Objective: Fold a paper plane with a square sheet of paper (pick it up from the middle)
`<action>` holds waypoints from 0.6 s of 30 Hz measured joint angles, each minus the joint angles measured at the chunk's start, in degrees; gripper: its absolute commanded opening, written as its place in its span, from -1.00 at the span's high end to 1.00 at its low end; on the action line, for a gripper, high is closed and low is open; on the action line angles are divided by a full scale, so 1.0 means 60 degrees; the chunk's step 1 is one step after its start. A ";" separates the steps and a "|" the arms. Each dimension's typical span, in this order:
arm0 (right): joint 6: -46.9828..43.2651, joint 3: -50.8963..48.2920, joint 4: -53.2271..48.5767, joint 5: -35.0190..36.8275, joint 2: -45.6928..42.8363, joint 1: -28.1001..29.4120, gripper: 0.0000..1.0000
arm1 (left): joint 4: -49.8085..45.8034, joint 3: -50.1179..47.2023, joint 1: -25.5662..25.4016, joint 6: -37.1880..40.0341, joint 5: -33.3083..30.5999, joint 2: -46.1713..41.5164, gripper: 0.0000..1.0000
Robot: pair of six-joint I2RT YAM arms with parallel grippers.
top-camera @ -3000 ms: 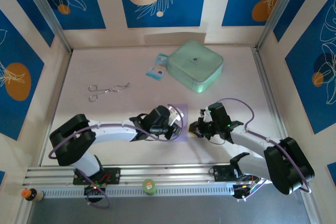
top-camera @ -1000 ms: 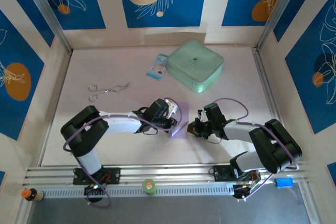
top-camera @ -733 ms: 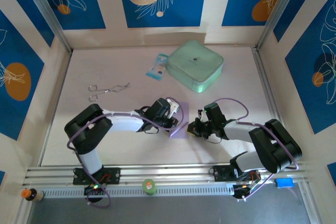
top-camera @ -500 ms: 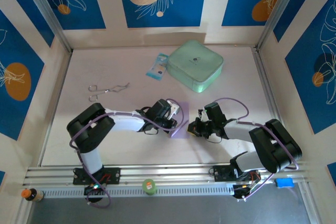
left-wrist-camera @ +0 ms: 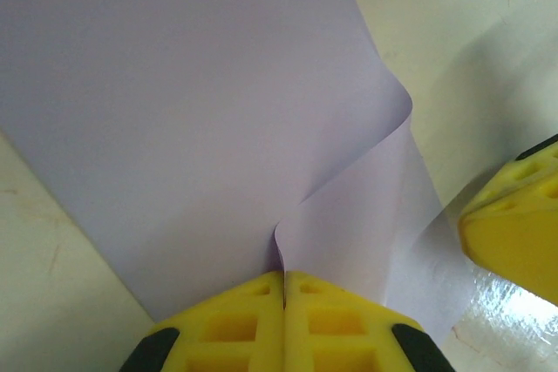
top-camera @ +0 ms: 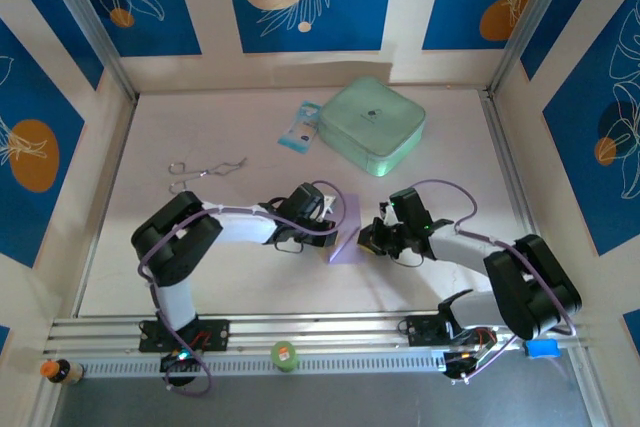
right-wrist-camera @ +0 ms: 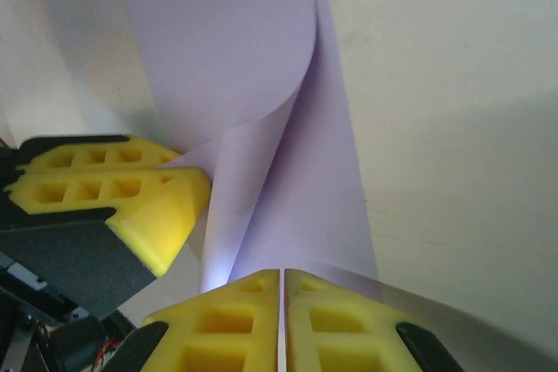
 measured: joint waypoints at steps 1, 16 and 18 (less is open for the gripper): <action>0.0062 -0.0015 0.0015 0.0131 -0.0069 0.0084 0.77 | -0.0069 0.0000 0.0000 -0.0102 0.0000 -0.0022 1.00; 0.0707 -0.0663 0.1191 0.1373 -0.0557 0.1304 0.98 | -0.1147 -0.0240 0.0000 -0.1286 -0.0397 -0.0623 1.00; 0.0860 -0.0739 0.1428 0.1348 -0.0452 0.1330 1.00 | -0.1169 -0.0324 0.0000 -0.1384 -0.0481 -0.0714 1.00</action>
